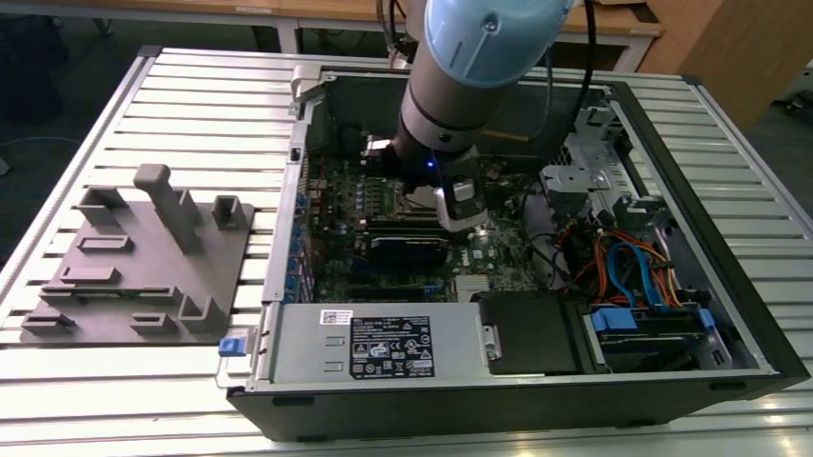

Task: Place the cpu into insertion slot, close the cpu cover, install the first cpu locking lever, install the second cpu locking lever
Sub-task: 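Install the second cpu locking lever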

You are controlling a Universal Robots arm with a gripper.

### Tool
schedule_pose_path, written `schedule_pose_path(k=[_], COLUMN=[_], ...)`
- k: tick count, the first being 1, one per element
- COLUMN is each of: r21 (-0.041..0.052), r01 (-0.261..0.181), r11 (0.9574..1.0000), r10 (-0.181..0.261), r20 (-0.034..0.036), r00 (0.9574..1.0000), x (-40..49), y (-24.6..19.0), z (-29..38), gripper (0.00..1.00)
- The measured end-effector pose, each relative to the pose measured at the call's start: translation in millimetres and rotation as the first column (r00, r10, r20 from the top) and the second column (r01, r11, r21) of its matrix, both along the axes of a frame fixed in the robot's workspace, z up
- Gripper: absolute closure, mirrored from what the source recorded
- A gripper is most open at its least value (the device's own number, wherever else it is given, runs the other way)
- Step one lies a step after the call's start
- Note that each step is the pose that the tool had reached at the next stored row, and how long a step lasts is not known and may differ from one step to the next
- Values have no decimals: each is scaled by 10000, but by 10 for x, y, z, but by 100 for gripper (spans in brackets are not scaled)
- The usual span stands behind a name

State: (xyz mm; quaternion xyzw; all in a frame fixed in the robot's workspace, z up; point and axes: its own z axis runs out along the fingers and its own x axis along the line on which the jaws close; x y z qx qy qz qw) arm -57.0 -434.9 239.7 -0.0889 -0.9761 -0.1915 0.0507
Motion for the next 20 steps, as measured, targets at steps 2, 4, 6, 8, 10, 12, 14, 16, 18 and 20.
schedule_pose_path(k=[2, 4, 6, 8, 10, 12, 14, 16, 18, 20], r21=[-109, -307, -374, -423, -443, -445, -443, -444, -445, -448], r01=[19, 46, 58, 70, 81, 89, 89, 89, 91, 90], r11=[9999, 9995, 9993, 9991, 9990, 9990, 9990, 9990, 9990, 9990], r10=[-19, -46, -59, -71, -83, -90, -91, -91, -93, -91], r20=[-6, -19, -25, -32, -34, -34, -33, -34, -33, -34], r00=[10000, 10000, 10000, 10000, 10000, 10000, 10000, 10000, 10000, 10000], x=[24, 71, 106, 151, 165, 168, 169, 169, 168, 169], y=[-1, -1, -1, -1, -2, -7, -22, -39, -43, -43], z=[2, 2, 1, 1, -1, -9, -17, -20, -21, -21], gripper=[90, 90, 90, 90, 90, 90, 90, 90, 90, 90])
